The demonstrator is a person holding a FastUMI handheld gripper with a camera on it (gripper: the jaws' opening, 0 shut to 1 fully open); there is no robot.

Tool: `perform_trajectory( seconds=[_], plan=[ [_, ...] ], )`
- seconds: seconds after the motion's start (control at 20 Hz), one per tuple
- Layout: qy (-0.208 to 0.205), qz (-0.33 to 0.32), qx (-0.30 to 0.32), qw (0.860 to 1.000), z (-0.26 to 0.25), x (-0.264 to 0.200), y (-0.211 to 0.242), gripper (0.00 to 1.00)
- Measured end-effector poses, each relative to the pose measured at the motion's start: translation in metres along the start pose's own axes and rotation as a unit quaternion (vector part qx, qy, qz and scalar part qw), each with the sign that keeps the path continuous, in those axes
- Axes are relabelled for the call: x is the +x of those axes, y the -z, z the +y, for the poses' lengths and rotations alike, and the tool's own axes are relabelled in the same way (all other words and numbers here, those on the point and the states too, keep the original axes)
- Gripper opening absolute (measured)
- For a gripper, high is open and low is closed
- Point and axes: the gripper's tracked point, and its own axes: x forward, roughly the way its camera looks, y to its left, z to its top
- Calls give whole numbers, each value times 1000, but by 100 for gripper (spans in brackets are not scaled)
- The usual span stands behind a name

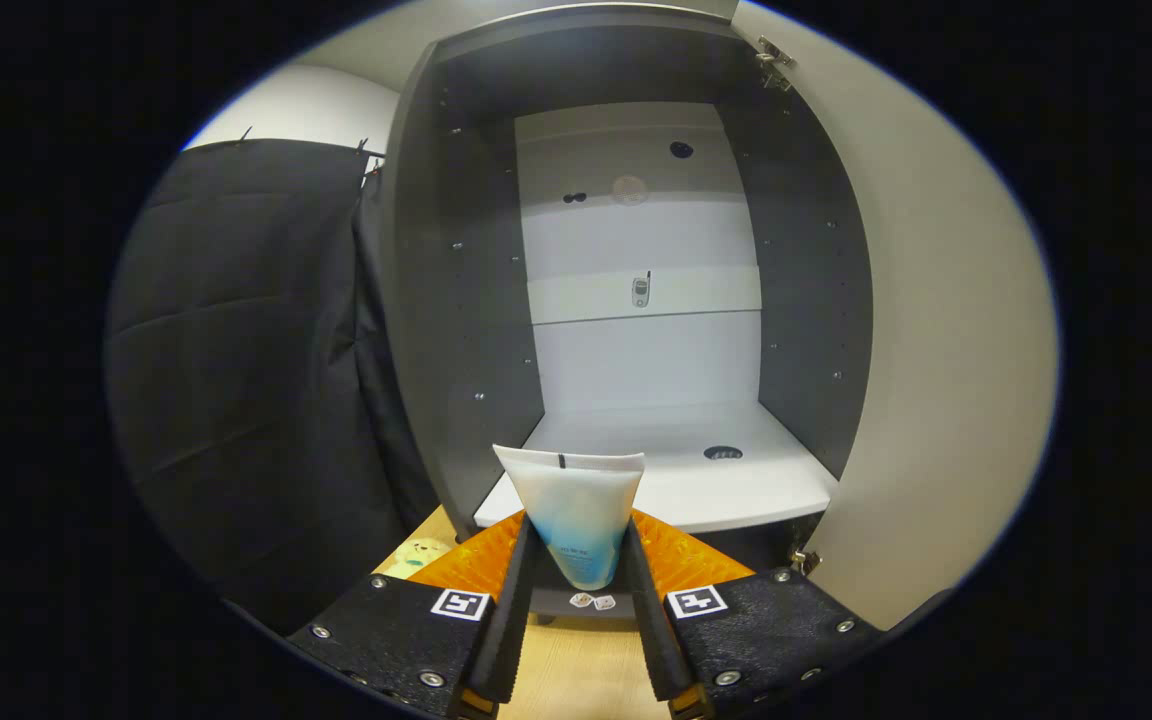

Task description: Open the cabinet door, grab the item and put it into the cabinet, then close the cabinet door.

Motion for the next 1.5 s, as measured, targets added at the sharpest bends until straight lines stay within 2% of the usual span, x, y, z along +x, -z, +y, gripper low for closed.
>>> perform_trajectory(
  seconds=[0.25, 0.65, 1.1, 1.35, 1.45, 1.5],
  plan=[
    [3, 14, 13, 1000, -8, 36, -17, 50],
    [23, 39, 18, 999, -25, 98, -15, 50],
    [33, 51, 10, 998, -34, 122, -3, 51],
    [34, 47, 2, 998, -38, 120, -4, 57],
    [36, 39, -6, 999, -40, 114, -9, 66],
    [42, 32, -12, 999, -42, 109, -12, 74]
  ],
)
